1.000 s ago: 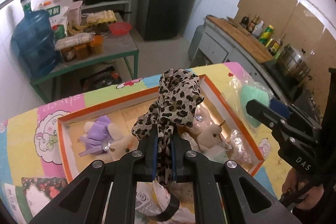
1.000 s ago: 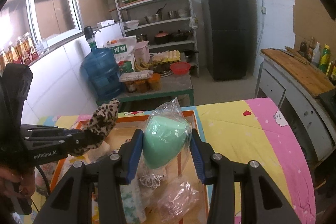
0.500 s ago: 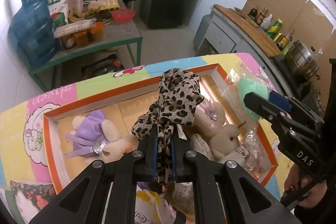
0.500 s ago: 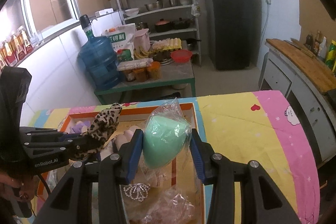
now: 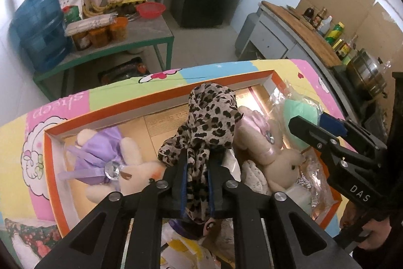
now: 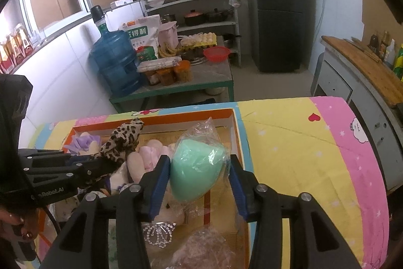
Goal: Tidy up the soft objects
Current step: 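Open the left tool over the box while the right tool releases the sponge inside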
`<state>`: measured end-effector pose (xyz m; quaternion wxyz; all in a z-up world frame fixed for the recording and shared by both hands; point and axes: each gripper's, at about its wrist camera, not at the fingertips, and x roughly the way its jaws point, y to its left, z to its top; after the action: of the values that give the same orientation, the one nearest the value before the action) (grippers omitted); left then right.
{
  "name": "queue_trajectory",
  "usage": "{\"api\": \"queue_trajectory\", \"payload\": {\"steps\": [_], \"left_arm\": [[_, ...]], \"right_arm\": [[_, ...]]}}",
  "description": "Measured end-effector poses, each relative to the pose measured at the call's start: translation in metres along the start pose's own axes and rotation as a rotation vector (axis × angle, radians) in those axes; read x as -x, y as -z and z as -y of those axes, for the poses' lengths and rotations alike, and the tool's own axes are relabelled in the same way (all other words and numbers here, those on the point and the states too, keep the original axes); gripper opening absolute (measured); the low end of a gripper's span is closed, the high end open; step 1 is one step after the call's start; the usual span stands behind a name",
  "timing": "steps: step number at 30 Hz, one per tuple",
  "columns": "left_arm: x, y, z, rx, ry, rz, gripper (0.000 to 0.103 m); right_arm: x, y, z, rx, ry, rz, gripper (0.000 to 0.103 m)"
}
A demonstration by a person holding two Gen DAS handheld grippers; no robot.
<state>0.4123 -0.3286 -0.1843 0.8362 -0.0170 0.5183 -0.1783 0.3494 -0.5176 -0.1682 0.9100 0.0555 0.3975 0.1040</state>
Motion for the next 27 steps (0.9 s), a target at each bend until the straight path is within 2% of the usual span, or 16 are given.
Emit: {"api": "queue_trajectory", "payload": {"steps": [2, 7, 24, 27], "left_arm": [[0.0, 0.0, -0.001, 0.004, 0.006, 0.0, 0.021], [0.0, 0.003, -0.003, 0.009, 0.015, 0.008, 0.044], [0.02, 0.004, -0.005, 0.029, 0.039, 0.069, 0.065], [0.026, 0.005, -0.005, 0.03, 0.04, 0.079, 0.066]], "right_arm": [[-0.001, 0.001, 0.0, -0.008, 0.0, -0.002, 0.047], [-0.005, 0.0, 0.002, -0.028, 0.001, -0.012, 0.061], [0.007, -0.005, 0.004, -0.052, 0.0, 0.034, 0.062], [0.014, -0.003, 0.002, -0.048, -0.004, 0.049, 0.062]]}}
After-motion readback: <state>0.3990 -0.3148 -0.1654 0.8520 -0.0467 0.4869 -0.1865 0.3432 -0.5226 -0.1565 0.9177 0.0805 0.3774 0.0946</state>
